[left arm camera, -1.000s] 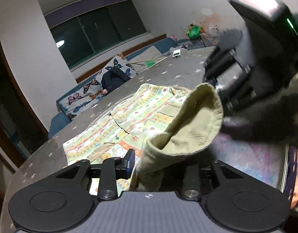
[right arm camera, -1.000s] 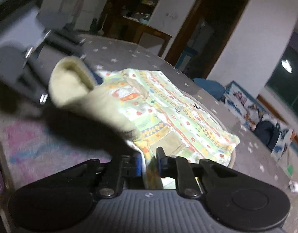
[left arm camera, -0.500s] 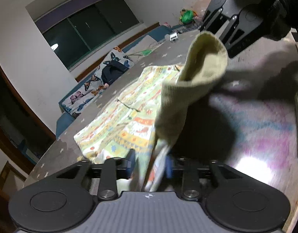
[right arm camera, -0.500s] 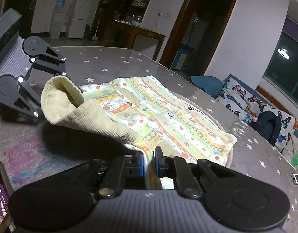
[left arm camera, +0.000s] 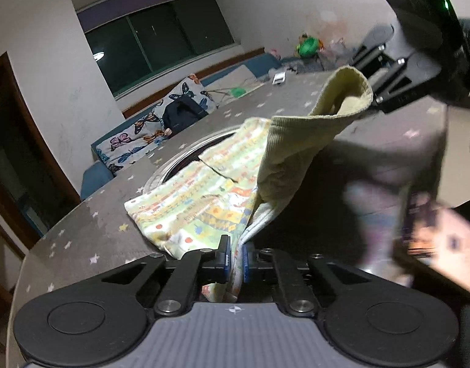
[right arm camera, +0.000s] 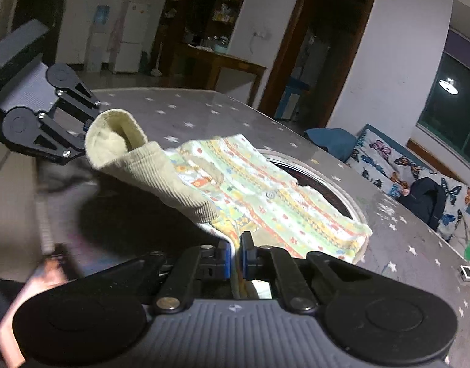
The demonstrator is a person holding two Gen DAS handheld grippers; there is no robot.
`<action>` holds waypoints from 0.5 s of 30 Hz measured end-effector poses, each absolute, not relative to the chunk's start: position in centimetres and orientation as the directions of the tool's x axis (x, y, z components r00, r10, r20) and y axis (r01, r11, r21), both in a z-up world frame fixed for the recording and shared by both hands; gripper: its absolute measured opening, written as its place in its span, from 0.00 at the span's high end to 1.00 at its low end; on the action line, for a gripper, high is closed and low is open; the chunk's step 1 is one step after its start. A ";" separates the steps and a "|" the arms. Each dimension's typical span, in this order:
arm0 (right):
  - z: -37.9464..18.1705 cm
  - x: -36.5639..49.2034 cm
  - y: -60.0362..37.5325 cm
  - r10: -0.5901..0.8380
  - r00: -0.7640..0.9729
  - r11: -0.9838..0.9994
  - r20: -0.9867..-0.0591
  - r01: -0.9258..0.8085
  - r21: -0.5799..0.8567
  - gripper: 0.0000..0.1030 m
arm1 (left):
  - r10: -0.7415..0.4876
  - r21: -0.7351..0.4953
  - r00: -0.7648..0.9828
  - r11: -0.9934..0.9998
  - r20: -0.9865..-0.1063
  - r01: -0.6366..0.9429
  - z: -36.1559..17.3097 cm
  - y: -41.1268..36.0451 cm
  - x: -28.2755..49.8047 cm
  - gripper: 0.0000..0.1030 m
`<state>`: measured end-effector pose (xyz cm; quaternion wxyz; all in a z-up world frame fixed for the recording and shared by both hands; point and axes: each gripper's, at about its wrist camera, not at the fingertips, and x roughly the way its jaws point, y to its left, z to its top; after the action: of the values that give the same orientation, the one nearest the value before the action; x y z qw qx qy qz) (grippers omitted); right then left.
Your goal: Fold clothes
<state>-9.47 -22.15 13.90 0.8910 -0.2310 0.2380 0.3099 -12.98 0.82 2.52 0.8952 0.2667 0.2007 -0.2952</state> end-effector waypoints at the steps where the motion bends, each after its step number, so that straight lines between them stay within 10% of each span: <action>1: 14.3 -10.5 -22.4 0.454 0.686 0.696 -0.568 -0.671 -0.254 0.95 | -0.428 0.358 0.743 0.680 -0.515 0.640 3.0 1.0 -14.1 0.92; 15: 19.5 -13.7 -24.1 0.498 0.623 0.691 -0.603 -0.705 -0.158 0.95 | -0.426 0.346 0.777 0.720 -0.464 0.602 8.0 0.1 -15.5 0.93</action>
<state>-13.68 -24.12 19.54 0.8799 -0.1936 0.2675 0.3418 -15.45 0.07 8.02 0.9099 0.2456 0.1788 -0.2824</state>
